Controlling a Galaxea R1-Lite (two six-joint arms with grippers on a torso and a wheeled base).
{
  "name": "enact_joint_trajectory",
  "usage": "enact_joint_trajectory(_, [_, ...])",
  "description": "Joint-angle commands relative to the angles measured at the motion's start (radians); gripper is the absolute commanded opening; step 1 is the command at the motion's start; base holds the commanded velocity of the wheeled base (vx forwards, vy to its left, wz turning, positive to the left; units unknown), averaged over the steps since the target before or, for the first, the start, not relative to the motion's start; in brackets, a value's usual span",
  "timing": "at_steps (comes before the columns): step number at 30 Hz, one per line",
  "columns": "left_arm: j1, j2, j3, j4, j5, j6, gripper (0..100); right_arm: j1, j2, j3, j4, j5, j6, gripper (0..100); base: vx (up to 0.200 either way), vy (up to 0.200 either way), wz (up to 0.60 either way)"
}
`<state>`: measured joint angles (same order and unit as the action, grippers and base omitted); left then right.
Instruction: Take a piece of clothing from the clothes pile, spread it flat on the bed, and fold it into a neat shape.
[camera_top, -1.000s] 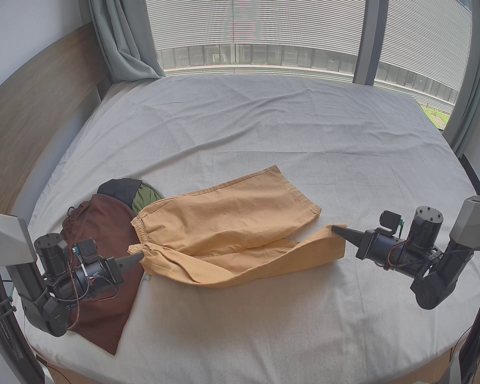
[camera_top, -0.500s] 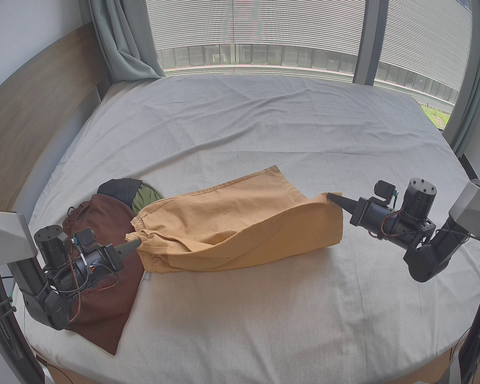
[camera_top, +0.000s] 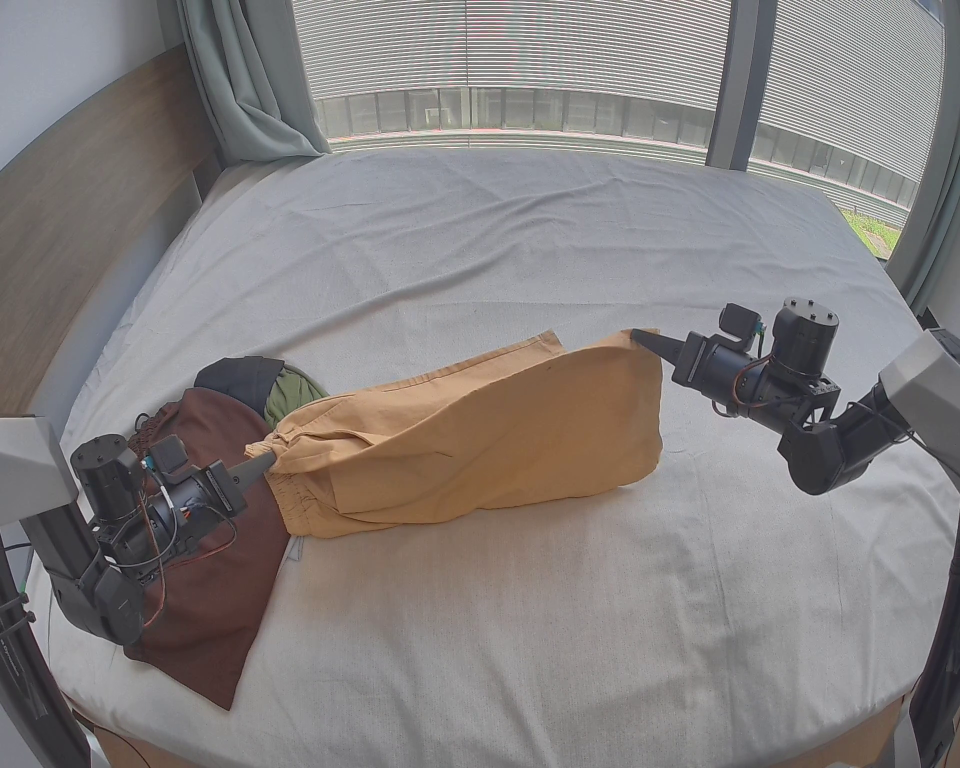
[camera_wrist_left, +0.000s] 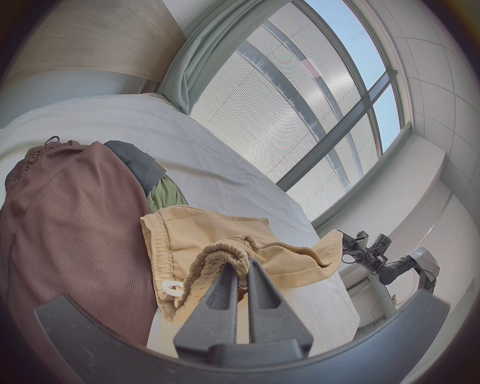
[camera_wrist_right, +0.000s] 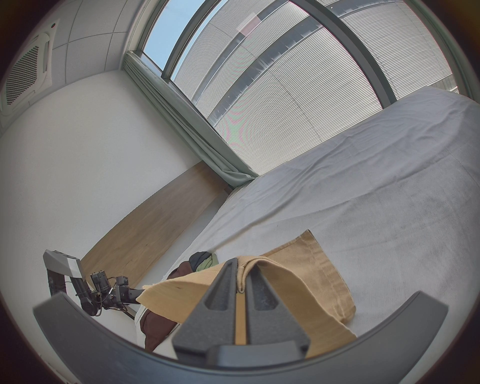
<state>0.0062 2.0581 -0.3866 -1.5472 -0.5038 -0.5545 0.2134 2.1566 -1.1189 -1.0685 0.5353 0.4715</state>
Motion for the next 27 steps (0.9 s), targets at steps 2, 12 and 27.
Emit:
enact_joint_trajectory(2, [0.006, 0.028, -0.054, -0.001, 0.042, -0.036, 0, -0.003, 0.088, -0.165, 0.079, 0.0, -0.001, 0, 0.0, 0.0, 0.0])
enact_joint_trajectory(12, [0.011, 0.06, -0.075, -0.001, 0.051, -0.044, 0, -0.006, 0.115, -0.26, 0.127, 0.0, 0.001, 0, 0.0, 0.0, 0.0])
enact_joint_trajectory(27, [0.031, 0.074, -0.112, -0.001, 0.053, -0.096, 0, -0.009, 0.144, -0.407, 0.22, 0.0, 0.001, 0, 0.0, 0.0, 0.0])
